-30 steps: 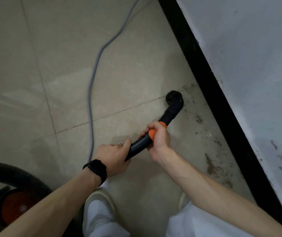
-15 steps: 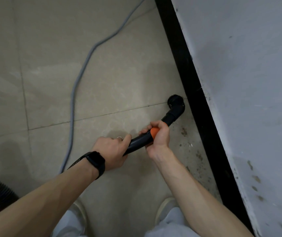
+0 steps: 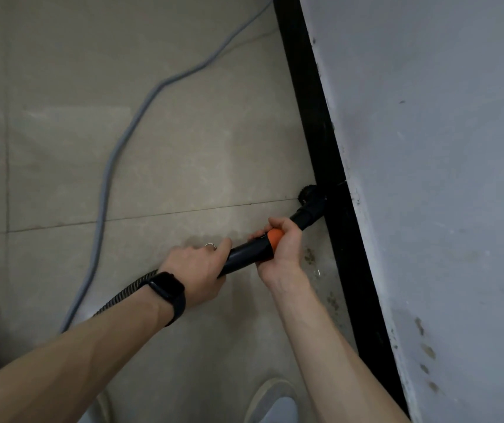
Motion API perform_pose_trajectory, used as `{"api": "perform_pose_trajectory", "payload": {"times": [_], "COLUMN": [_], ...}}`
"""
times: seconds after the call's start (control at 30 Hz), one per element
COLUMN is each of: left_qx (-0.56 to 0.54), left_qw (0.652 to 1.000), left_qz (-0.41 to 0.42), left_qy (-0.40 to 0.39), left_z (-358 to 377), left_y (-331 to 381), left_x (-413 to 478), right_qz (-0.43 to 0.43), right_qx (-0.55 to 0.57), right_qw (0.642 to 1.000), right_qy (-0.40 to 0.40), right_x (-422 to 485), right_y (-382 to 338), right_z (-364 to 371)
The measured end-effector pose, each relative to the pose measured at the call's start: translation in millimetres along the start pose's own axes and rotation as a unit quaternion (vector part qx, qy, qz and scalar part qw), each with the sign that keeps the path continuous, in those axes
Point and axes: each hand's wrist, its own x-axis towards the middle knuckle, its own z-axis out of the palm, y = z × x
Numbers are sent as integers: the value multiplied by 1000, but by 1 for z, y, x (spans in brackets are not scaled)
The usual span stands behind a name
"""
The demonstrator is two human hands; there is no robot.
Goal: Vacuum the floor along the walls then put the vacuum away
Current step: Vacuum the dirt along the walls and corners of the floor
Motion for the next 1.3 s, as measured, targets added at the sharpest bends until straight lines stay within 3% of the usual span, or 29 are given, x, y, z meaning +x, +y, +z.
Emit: {"api": "perform_pose_trajectory", "payload": {"times": [0.17,0.27,0.3,0.4,0.43,0.5,0.6,0.9,1.1,1.3], "left_qx": [-141,-276,-342,-549,-583,-605,-594,-471,-271,-133], "left_qw": [987,954,928,805,779,760,770,859,953,985], "left_qz": [-74,-120,-145,-205,-210,-207,-202,-164,-132,-108], "left_qy": [8,-18,-36,-87,-100,-116,-115,-115,-19,12], "left_z": [2,-4,-7,-12,-14,-16,-17,-11,-15,-14], "left_y": [-1,-6,-9,-12,-12,-11,-10,-20,-21,-30], "left_x": [-1,8,14,27,32,39,42,13,-12,-37], "right_qz": [-18,-58,-66,-96,-106,-117,-108,-75,-50,-18], "right_qx": [-37,-101,-138,-261,-286,-299,-286,-201,-147,-102], "right_qw": [999,993,988,960,952,946,950,973,979,989], "right_qy": [-14,-25,-34,-43,-38,-37,-61,-80,-130,-104], "right_x": [5,11,13,25,28,31,33,10,-2,-21], "right_y": [-3,-9,-11,-13,-15,-19,-26,-2,0,24], "right_z": [5,19,26,44,48,52,47,12,18,16]}}
